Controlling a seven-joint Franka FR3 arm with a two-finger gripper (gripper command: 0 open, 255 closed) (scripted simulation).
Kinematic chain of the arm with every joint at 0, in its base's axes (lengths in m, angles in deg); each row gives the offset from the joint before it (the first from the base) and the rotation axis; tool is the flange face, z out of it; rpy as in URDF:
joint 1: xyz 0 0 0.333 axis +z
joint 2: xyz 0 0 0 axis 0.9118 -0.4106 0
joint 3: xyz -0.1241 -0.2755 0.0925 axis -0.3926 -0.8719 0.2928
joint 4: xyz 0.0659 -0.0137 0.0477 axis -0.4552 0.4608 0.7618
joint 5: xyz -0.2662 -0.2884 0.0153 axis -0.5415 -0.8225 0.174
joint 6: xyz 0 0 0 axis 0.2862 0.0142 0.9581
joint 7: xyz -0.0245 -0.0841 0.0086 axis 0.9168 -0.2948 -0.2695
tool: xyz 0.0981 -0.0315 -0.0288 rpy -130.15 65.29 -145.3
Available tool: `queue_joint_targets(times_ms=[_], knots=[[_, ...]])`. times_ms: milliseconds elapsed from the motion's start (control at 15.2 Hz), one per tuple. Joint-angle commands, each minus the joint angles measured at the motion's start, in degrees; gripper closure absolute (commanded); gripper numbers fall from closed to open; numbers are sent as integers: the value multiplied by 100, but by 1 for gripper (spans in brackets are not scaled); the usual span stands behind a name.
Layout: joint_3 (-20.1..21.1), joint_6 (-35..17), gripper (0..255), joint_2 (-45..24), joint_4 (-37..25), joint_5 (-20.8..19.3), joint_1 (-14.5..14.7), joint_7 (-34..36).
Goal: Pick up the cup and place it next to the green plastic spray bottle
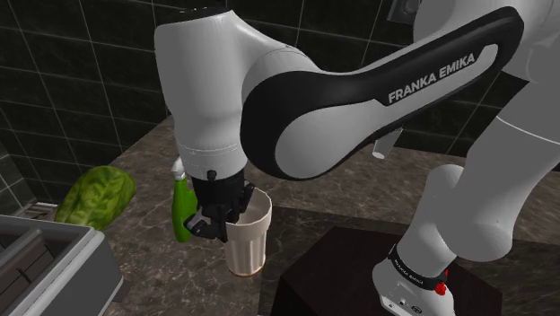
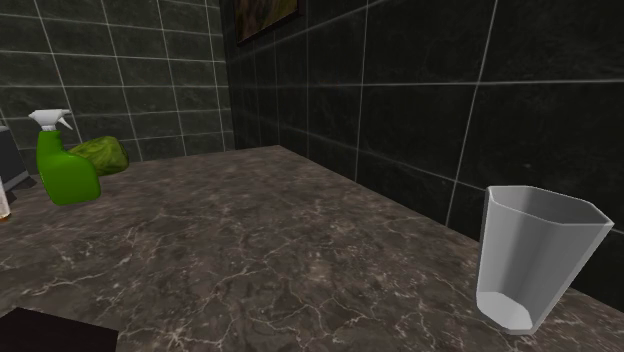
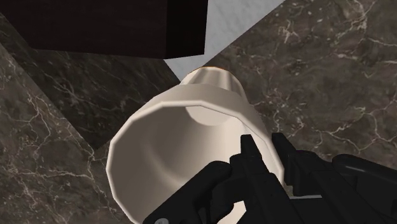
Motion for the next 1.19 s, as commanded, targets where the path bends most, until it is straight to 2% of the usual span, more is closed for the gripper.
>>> queue_joint_targets(times_ms=[0,462,924,990,1122], knots=[[8,-166,255,-64,106,-37,0,31],[35,-663,255,-302,405,-180,7,161],[35,-663,255,-302,405,-180,7,161],[35,-662,0,-302,405,-180,7,161],[35,-662,0,-301,405,-180,7,161]])
